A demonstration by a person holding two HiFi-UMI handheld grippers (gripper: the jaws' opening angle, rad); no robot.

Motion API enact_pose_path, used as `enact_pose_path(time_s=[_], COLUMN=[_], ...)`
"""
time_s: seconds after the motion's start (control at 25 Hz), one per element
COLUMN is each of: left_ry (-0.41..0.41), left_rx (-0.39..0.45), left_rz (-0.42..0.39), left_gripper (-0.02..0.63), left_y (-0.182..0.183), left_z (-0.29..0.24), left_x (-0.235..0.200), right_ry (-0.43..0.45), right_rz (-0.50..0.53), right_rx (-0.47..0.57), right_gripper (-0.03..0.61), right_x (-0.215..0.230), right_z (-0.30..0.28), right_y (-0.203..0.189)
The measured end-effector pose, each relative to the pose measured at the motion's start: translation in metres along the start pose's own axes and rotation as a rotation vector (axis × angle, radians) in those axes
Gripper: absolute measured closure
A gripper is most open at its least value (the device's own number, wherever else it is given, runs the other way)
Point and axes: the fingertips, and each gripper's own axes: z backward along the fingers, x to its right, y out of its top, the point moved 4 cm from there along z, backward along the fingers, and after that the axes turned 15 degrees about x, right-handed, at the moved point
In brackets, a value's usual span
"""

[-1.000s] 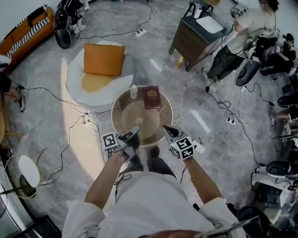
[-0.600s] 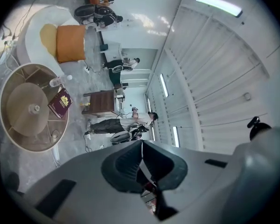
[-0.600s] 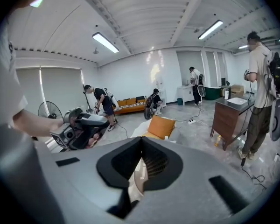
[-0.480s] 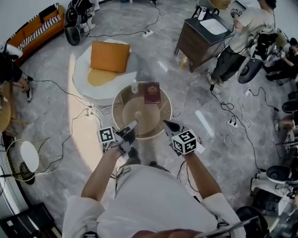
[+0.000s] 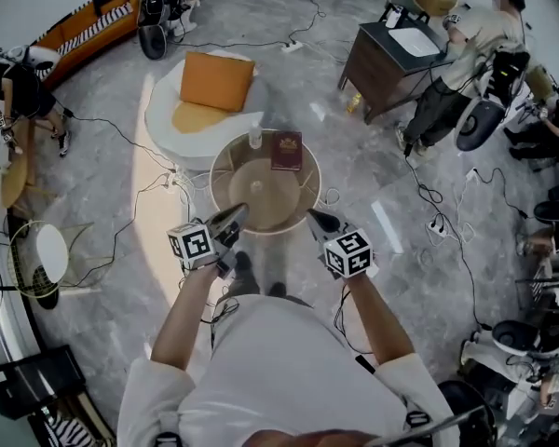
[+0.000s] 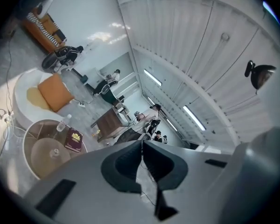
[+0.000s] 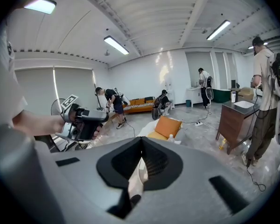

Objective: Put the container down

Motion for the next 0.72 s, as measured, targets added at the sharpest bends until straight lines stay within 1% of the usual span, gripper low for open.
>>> enact_pose_path(time_s=[0.12,0.24,0.36,0.52,0.64,0.72], left_ry=[0.031,0.050,0.084,0.095,0.102,0.107], left_rx=[0.025,0.014,0.014,-0.003,0.002,0.001], left_rz=[-0.059,-0.092,-0.175,-0.253,-0.297,-0.313], left_gripper=[0.598,0.598,0.598,0.598,0.598,0.598], left_y=[-0.003,-0.013,-0.008,0.001,0.013,0.019], left_z=[0.012,0.026,0.036,0.048,0.057,0.062], left_x=[0.009,0.012,0.013,0.012,0.009,0.008], right_ry=[0.010,0.011,0.015,0.010,-0.022,-0.045], right_rz=[0.014,0.017,0.017,0.049,0.100,0.109], right_rx=[0.006,0.014,0.014,0.015,0.012,0.020], right_gripper=[0.583,0.583,0.583,0.583,0.583,0.583], right_x=[-0.005,-0.012,-0.021,-0.038,-0.047,-0.051], right_z=[0.008,0.009,0.007,0.001,-0.004,-0.005], right_y=[-0.002,-0.004,-0.004,-0.002,-0.001,0.002])
